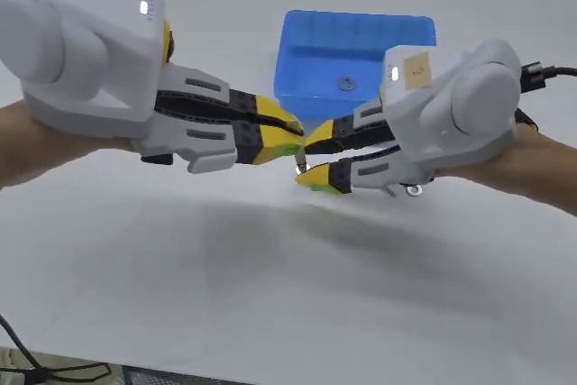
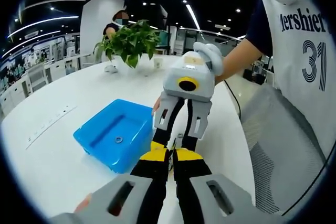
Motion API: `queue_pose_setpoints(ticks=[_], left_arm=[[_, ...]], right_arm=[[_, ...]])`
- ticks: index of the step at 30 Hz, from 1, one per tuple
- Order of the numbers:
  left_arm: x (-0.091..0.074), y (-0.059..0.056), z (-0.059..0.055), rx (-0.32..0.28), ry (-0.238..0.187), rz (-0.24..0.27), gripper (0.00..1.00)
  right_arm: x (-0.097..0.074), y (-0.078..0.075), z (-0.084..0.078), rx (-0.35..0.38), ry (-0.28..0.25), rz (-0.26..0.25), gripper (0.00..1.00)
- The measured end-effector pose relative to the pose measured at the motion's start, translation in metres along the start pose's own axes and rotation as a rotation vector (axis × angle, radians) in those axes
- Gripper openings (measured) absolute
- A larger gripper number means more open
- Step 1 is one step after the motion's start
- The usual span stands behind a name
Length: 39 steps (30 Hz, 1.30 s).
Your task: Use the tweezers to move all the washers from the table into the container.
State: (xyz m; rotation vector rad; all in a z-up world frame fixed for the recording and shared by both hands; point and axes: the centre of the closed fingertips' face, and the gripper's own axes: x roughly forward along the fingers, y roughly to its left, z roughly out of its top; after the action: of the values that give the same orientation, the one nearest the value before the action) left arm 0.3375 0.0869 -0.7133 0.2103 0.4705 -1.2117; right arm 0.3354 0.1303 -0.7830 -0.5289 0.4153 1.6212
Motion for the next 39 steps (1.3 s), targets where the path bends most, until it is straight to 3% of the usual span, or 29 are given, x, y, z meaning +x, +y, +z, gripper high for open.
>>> queue_pose_setpoints(ticks=[3, 13, 18, 24, 31, 39], left_arm=[[-0.003, 0.001, -0.003, -0.004, 0.0, -0.006, 0.07], [-0.011, 0.008, -0.011, -0.003, 0.005, -0.011, 0.07], [-0.013, 0.006, -0.012, -0.001, 0.014, -0.021, 0.07], [-0.016, -0.001, 0.004, 0.03, 0.022, -0.015, 0.07], [-0.02, 0.001, 0.024, 0.083, 0.024, -0.015, 0.07], [-0.02, 0.01, 0.047, 0.155, 0.018, -0.013, 0.07]], right_arm=[[0.001, -0.002, -0.001, -0.032, 0.013, -0.01, 0.11], [0.0, -0.001, -0.002, -0.02, 0.011, 0.006, 0.1], [-0.004, 0.003, -0.002, -0.019, 0.018, 0.009, 0.1], [-0.014, 0.003, 0.008, -0.044, 0.006, -0.003, 0.1], [-0.03, -0.004, 0.022, -0.065, -0.017, -0.037, 0.1], [-0.053, -0.022, 0.037, -0.088, -0.044, -0.111, 0.1]])
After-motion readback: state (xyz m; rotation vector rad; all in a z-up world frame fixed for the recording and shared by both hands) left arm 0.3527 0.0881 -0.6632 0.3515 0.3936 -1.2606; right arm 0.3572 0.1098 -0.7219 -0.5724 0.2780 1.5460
